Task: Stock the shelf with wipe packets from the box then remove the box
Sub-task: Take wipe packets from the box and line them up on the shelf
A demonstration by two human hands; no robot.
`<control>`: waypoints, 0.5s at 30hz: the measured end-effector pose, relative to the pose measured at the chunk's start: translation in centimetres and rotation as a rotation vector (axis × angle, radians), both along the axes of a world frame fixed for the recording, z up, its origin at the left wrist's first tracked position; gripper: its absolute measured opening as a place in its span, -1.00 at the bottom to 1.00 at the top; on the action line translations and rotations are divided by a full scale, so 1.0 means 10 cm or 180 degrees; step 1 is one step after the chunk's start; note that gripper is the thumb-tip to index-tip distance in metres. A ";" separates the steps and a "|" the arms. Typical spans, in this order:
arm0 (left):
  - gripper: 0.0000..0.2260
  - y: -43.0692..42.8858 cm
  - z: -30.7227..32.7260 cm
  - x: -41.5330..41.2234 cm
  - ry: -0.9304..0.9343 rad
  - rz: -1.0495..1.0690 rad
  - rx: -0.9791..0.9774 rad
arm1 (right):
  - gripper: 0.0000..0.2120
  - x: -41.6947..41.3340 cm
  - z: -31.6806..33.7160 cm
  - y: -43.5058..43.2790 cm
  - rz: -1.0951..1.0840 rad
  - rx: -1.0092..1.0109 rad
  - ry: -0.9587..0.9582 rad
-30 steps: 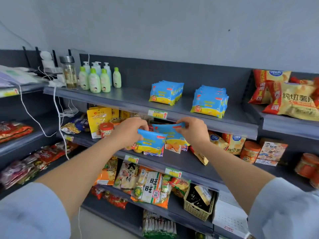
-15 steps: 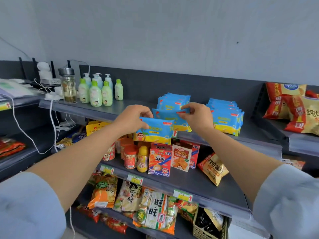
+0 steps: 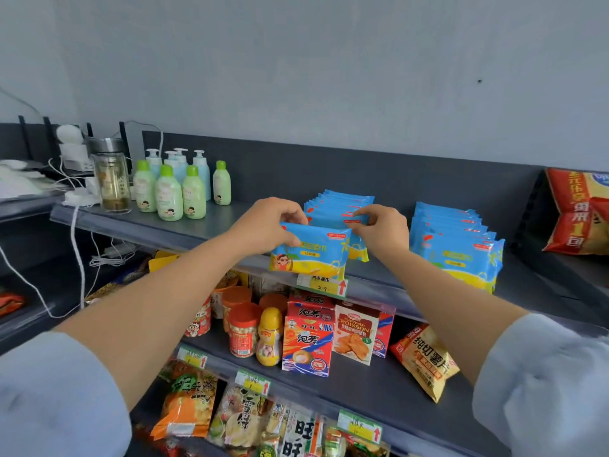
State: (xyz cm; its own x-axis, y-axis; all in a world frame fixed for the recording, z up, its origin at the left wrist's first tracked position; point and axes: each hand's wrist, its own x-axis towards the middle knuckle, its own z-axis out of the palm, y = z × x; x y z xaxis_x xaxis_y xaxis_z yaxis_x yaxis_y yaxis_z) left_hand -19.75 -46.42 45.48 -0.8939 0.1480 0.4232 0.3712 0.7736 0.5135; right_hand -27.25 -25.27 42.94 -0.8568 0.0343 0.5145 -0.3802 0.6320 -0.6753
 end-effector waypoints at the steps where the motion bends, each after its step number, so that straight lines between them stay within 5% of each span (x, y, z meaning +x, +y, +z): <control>1: -0.77 -0.01 0.00 -0.05 -0.0013 -0.0007 0.0006 | -0.79 -0.04 -0.01 -0.02 -0.0020 0.0010 -0.0025; 15: -0.74 -0.11 0.06 -0.60 -0.0109 -0.0187 0.0072 | -0.78 -0.43 -0.05 -0.05 -0.0300 0.0381 -0.0219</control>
State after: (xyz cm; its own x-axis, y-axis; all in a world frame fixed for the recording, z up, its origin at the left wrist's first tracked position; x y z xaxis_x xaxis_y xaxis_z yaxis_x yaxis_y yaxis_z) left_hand -25.79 -47.54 46.06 -0.8979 0.1914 0.3964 0.3976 0.7391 0.5438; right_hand -31.55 -25.78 42.44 -0.8860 0.0583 0.4599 -0.2708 0.7402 -0.6154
